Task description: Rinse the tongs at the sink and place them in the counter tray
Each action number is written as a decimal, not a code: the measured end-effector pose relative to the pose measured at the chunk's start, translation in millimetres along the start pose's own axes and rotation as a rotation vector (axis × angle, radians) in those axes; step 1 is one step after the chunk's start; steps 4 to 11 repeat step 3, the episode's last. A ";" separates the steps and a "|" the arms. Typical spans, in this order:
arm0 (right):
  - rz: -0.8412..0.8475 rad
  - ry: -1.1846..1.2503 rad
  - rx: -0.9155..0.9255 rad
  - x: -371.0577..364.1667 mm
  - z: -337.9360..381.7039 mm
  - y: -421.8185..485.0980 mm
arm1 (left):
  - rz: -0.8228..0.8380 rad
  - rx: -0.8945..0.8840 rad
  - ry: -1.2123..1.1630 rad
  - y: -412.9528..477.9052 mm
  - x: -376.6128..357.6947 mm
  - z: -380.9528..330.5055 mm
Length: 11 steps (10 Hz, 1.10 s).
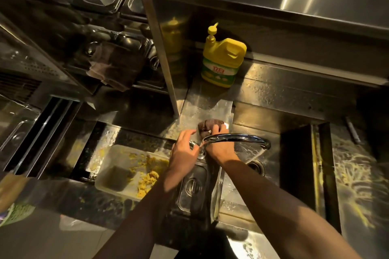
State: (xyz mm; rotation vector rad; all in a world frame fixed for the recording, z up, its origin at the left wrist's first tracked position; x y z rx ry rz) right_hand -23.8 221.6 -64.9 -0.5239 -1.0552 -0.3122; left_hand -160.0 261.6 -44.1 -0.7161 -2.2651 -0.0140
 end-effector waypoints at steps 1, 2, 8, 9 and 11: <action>-0.007 -0.003 0.038 6.3 2.2 -16.5 | -0.060 0.033 0.105 -5.1 6.0 3.5; -0.046 -0.019 -0.065 -3.8 -8.7 -37.9 | -0.166 0.035 0.273 -14.7 13.8 2.7; -0.161 0.113 -0.153 -7.5 -18.8 -55.1 | -0.197 0.004 0.389 -21.6 15.9 -4.2; -0.161 0.113 -0.153 -7.5 -18.8 -55.1 | -0.197 0.004 0.389 -21.6 15.9 -4.2; -0.161 0.113 -0.153 -7.5 -18.8 -55.1 | -0.197 0.004 0.389 -21.6 15.9 -4.2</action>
Point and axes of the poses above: each hand's wrist, its own y-axis towards the middle knuckle, its own x-axis out of the back of the hand, z = x × y, the point moved 3 cm from there along y, towards the middle knuckle, and after that the axes turned 7 degrees about y, right-handed, at the moved point
